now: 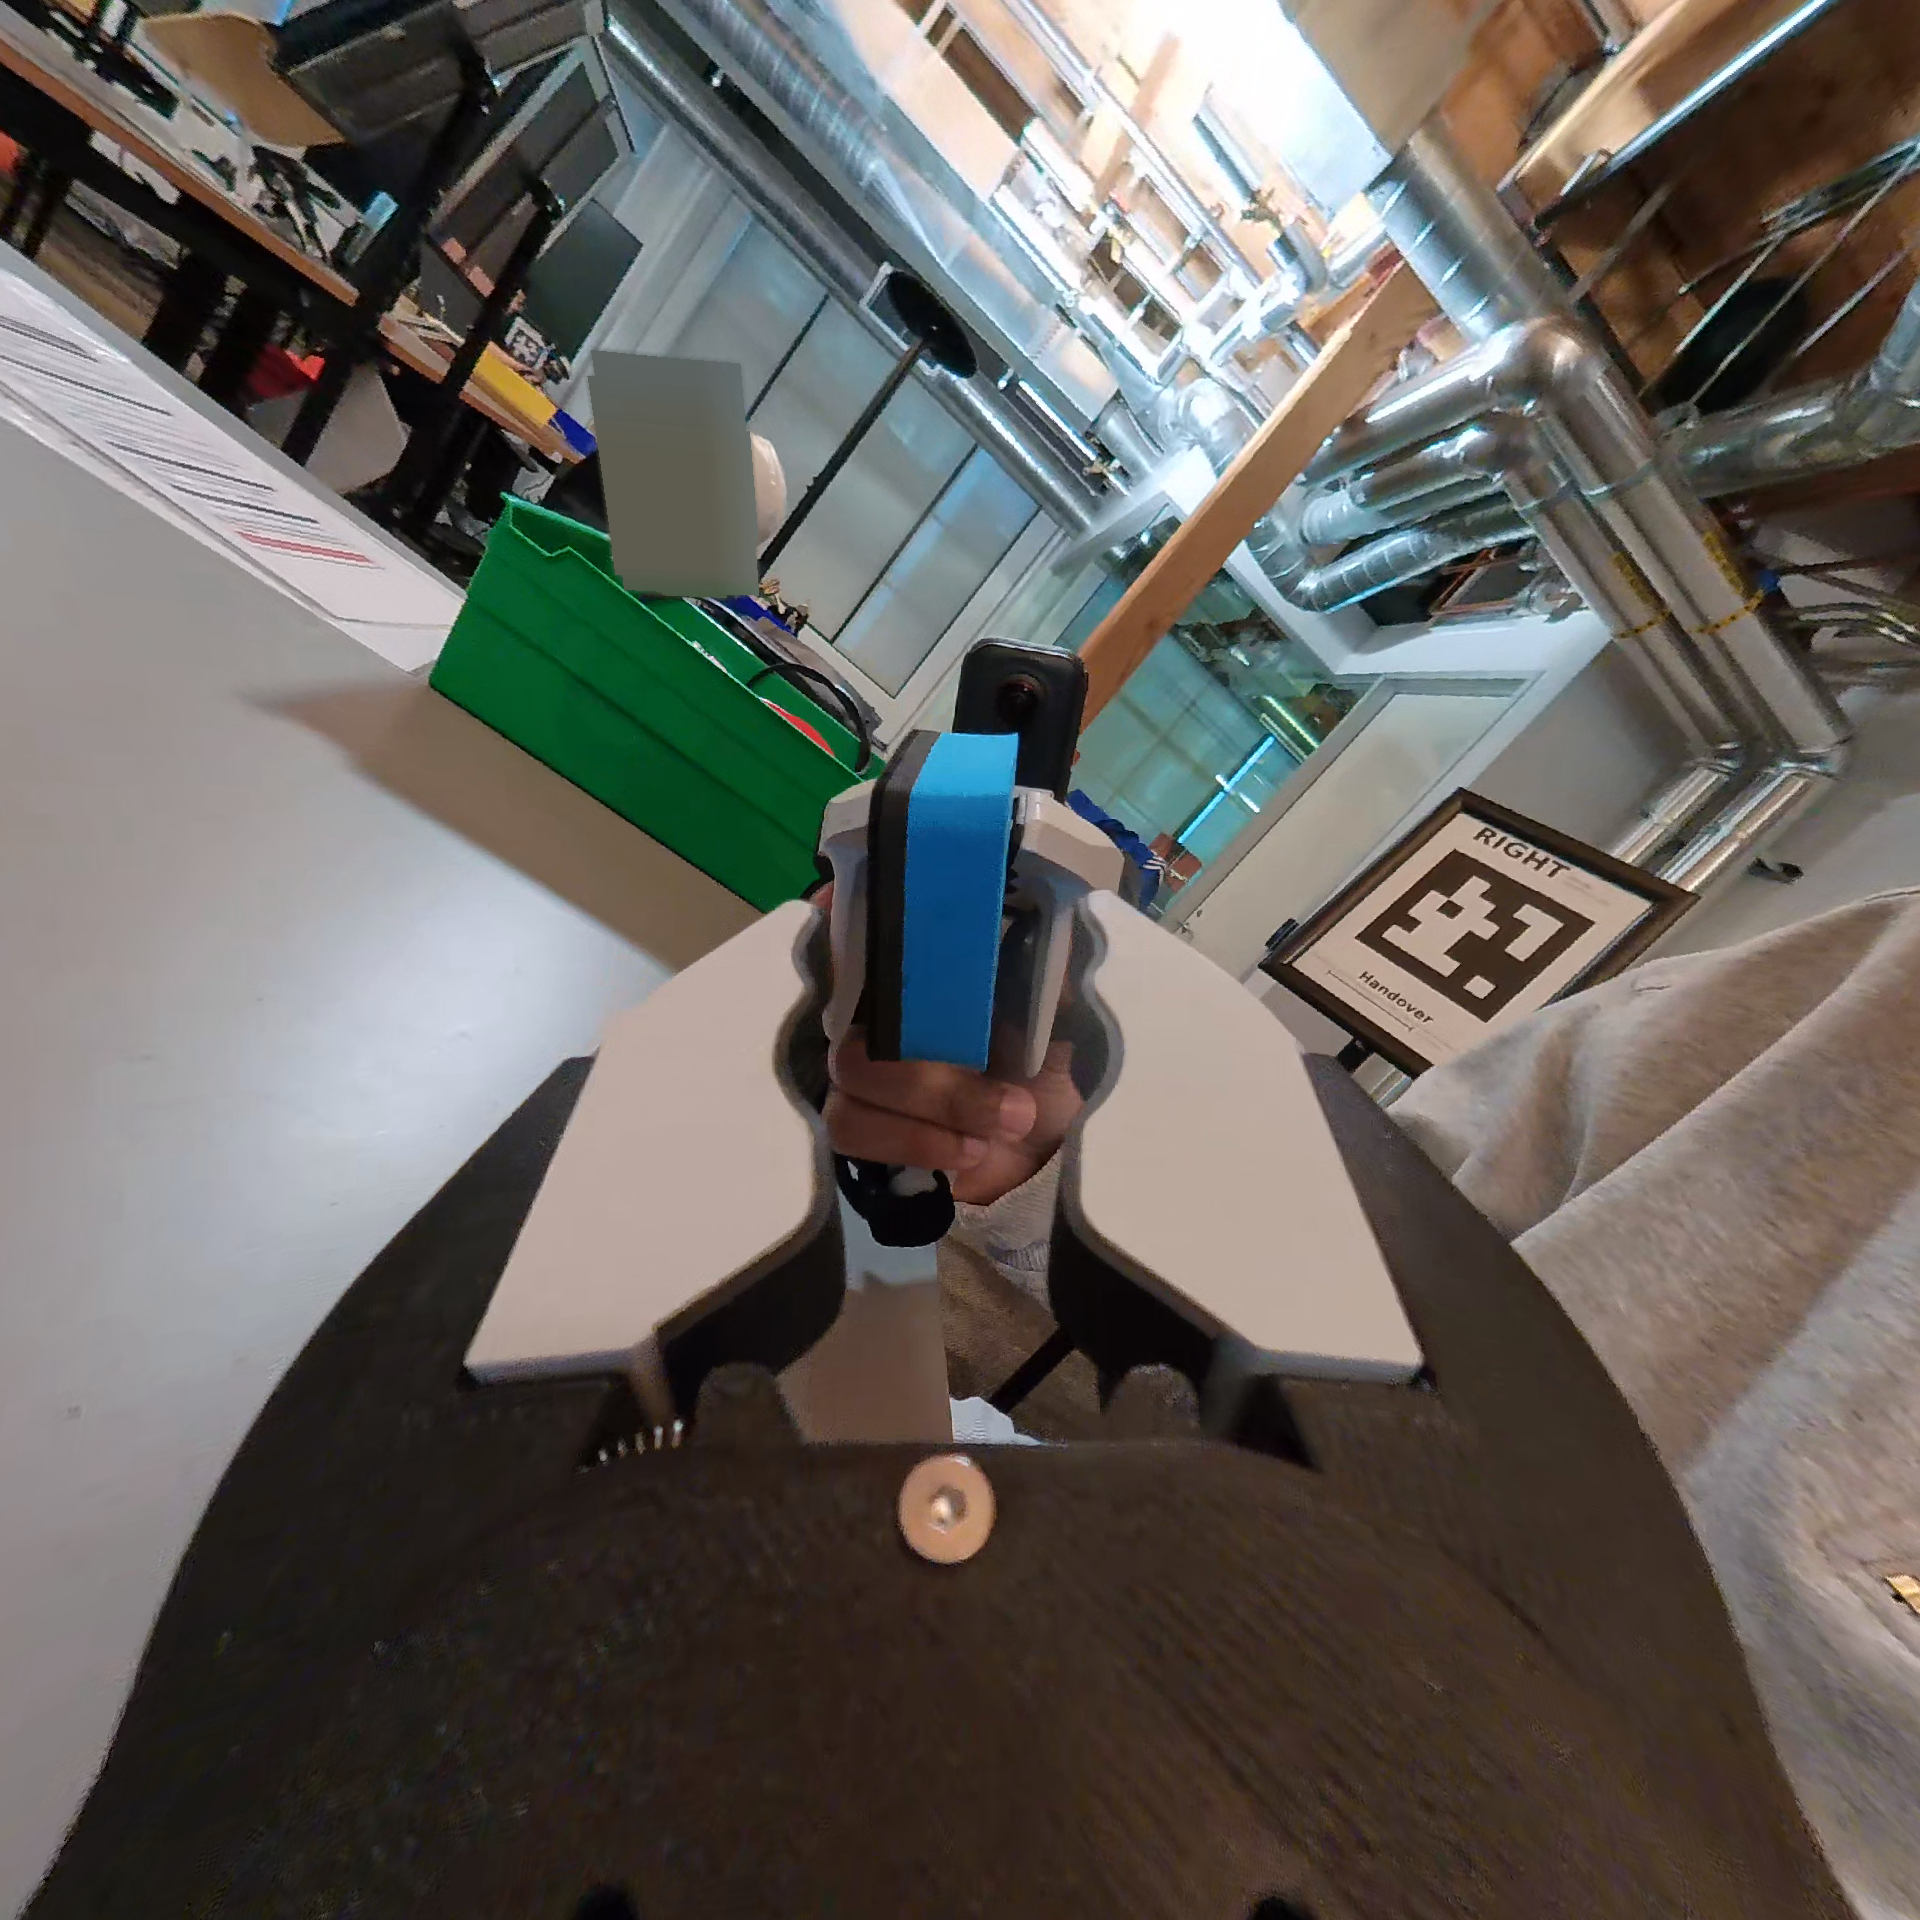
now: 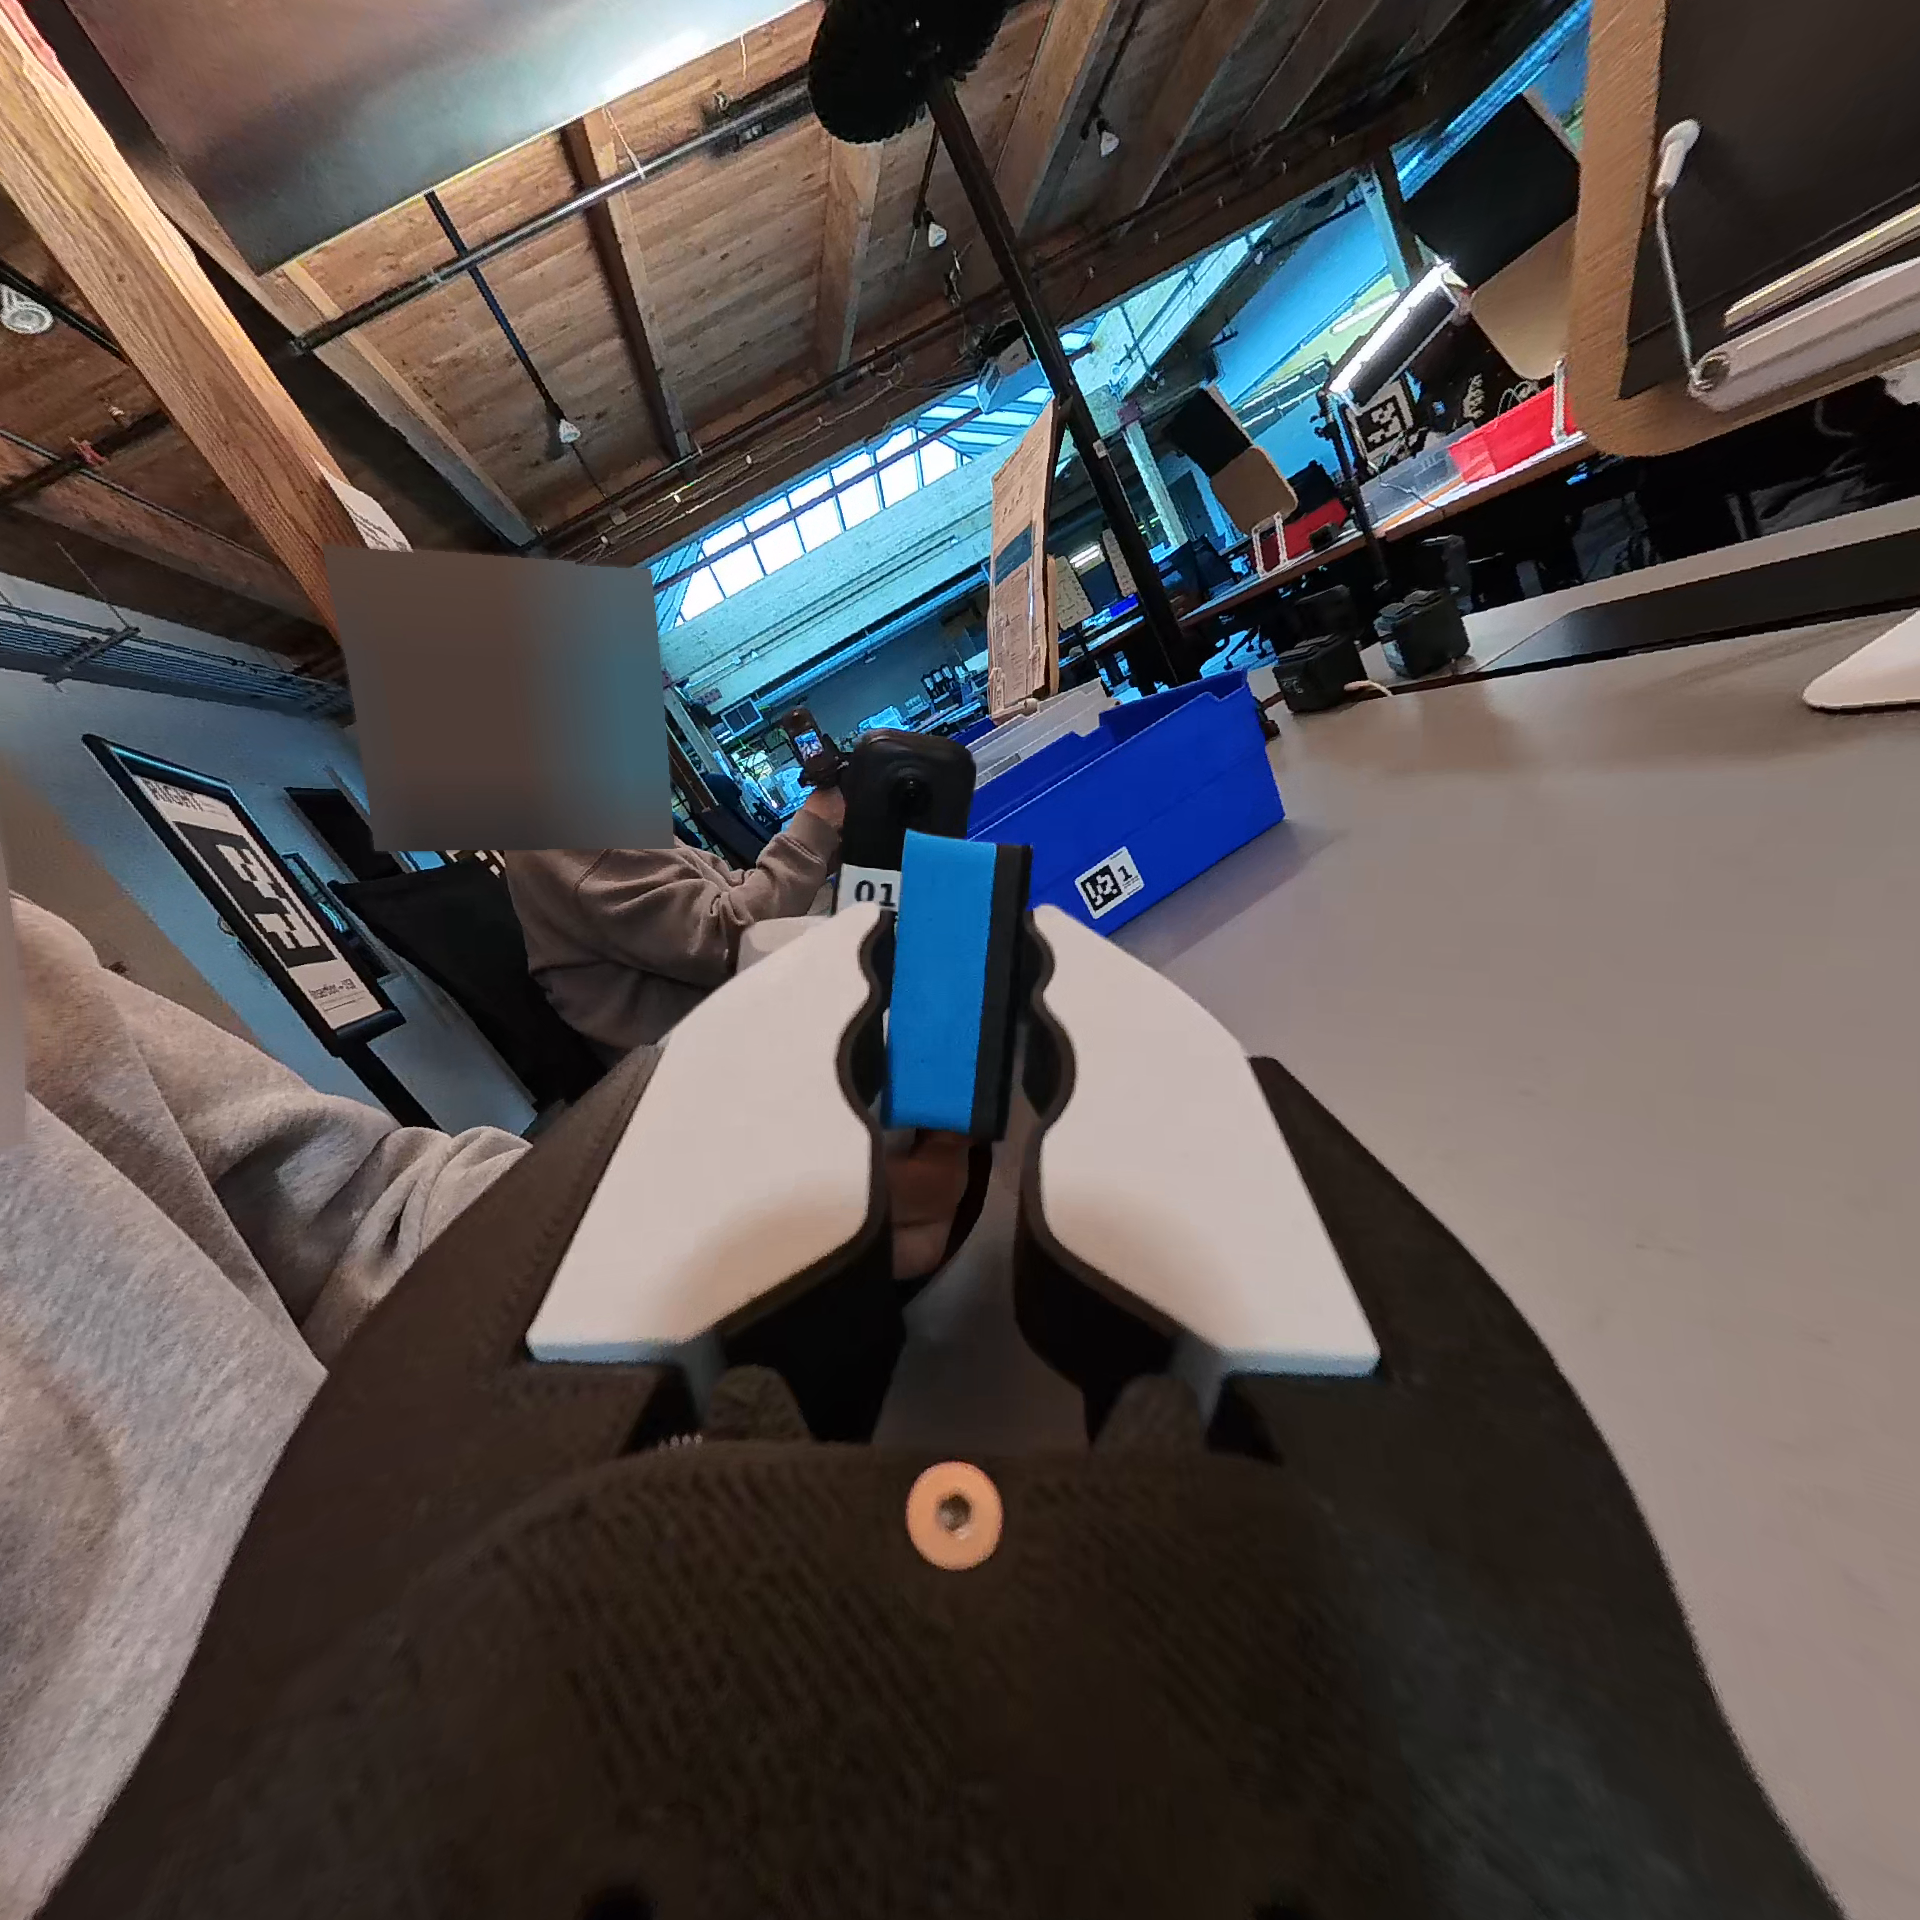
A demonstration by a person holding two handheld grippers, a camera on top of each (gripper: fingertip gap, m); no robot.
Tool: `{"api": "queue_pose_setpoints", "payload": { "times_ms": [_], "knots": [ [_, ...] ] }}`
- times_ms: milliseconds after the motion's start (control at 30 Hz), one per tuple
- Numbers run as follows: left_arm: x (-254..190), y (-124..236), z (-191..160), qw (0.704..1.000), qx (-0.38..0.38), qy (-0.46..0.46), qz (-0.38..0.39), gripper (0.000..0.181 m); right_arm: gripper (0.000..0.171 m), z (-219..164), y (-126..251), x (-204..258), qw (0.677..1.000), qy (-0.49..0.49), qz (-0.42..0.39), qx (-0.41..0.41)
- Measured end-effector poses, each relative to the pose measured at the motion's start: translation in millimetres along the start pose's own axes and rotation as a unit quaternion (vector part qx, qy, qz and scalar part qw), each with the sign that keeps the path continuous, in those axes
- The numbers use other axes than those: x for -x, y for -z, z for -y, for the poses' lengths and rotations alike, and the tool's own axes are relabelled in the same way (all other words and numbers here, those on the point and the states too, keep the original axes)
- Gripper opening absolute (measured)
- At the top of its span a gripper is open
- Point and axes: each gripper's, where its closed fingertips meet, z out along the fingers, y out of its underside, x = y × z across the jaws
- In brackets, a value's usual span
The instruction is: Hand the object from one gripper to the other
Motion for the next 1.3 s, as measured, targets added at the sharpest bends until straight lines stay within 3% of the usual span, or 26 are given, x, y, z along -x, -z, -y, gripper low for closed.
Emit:
{"api": "queue_pose_setpoints", "payload": {
  "times_ms": [133,400,567,700,833,967,1300],
  "knots": [
    [0,1,0,1.0,0.0,-0.007,0.003,0.021,0.023,-1,-1,2,1.0,-0.006,0.006,-0.001],
    [0,2,2,1.0,-0.004,-0.013,0.003,0.02,0.024,-2,-1,1,1.0,-0.01,0.006,0.001],
    [1,8,13,0.999,-0.036,0.0,0.0,0.02,0.043,-1,-1,-5,1.0,0.001,-0.013,0.0],
    [18,19,20,0.997,-0.051,0.061,0.018,0.02,0.059,4,1,-5,0.997,0.065,-0.033,-0.002],
    [30,27,15,0.987,-0.026,0.157,0.005,0.02,0.073,-5,2,-4,0.977,0.202,-0.053,0.044],
    [31,25,3,0.985,0.019,0.173,0.009,0.021,0.08,-28,1,-15,0.944,0.301,-0.078,0.114],
    [22,30,-26,0.958,0.122,0.256,-0.037,0.022,0.076,-56,-3,-11,0.927,0.325,-0.05,0.18]
  ]
}}
